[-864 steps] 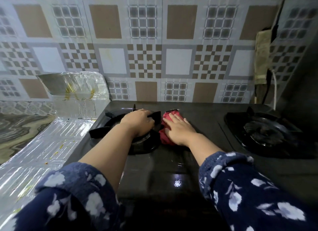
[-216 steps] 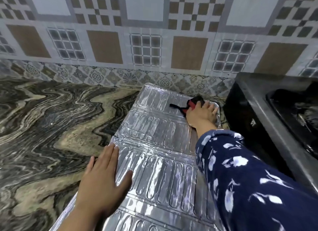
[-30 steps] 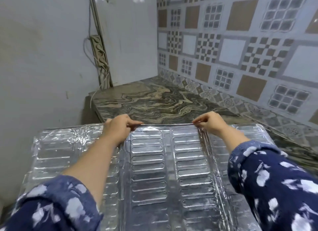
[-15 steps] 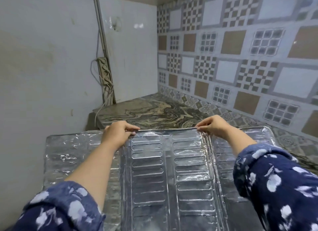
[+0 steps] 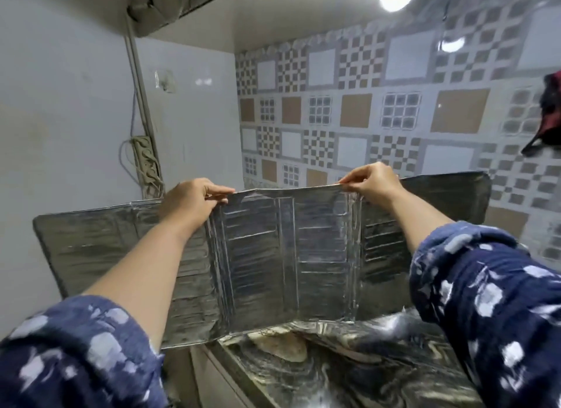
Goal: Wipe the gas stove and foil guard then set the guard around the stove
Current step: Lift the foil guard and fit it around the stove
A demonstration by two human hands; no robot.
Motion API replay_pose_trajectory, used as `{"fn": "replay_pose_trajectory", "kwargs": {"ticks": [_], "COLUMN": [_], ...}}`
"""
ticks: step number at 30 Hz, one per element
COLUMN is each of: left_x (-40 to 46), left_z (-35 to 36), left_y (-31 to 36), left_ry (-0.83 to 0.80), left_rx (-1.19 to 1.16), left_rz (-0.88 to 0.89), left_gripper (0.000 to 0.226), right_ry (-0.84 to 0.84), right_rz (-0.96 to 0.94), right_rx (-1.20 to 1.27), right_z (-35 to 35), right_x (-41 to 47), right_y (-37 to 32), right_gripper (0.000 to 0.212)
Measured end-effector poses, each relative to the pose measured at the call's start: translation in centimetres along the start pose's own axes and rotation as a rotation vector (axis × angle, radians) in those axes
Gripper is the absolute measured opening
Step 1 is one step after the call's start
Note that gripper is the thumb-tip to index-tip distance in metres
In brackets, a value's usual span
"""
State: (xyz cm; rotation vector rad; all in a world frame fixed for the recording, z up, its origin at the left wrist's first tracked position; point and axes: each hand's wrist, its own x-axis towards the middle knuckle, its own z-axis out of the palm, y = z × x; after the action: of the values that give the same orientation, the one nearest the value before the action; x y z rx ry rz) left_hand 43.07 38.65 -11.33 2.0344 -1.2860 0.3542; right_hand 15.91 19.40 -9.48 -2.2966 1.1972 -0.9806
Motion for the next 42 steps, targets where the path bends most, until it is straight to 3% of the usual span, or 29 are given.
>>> {"fn": "replay_pose_trajectory", "kwargs": {"ticks": [5,12,17,24,38,42], "left_x": [-0.1,-1.0,-0.1,0.7,6.0,7.2], "left_z": [1.6,3.9,4.0,3.5,2.3,2.9], "left_y": [1.5,1.3,0.3,0.5,8.8,13.0], "left_ry": [0.056,0.101,-0.002,0.003,0.198,0.186], "left_rx": [0.093,0.115,0.27,0.166,0.039,-0.047], "left_rz": [0.016,-0.034,0.092,0.05,0.149,0.177], "left_gripper": [0.023,0.017,0.038,0.045,0.04,0.04], "right_ry": [0.144,0.067,0.136,0.128,0.361,0.43], "right_rz": [0.033,0.017,-0.006,0.04,-0.07,-0.078], "right_rx": [-0.054,0.024,0.116,0.197,0.015,-0.079], "right_z": [0.6,1.8,2.5,1.9,-9.2,-14.0], "right_x": [-1.8,-2.1,-1.3,0.6,3.9,3.7], "right_y": [0.8,3.4,4.2,4.0,1.5,2.7], "right_gripper": [0.011,0.034,0.023,0.021,0.018,0.017]}}
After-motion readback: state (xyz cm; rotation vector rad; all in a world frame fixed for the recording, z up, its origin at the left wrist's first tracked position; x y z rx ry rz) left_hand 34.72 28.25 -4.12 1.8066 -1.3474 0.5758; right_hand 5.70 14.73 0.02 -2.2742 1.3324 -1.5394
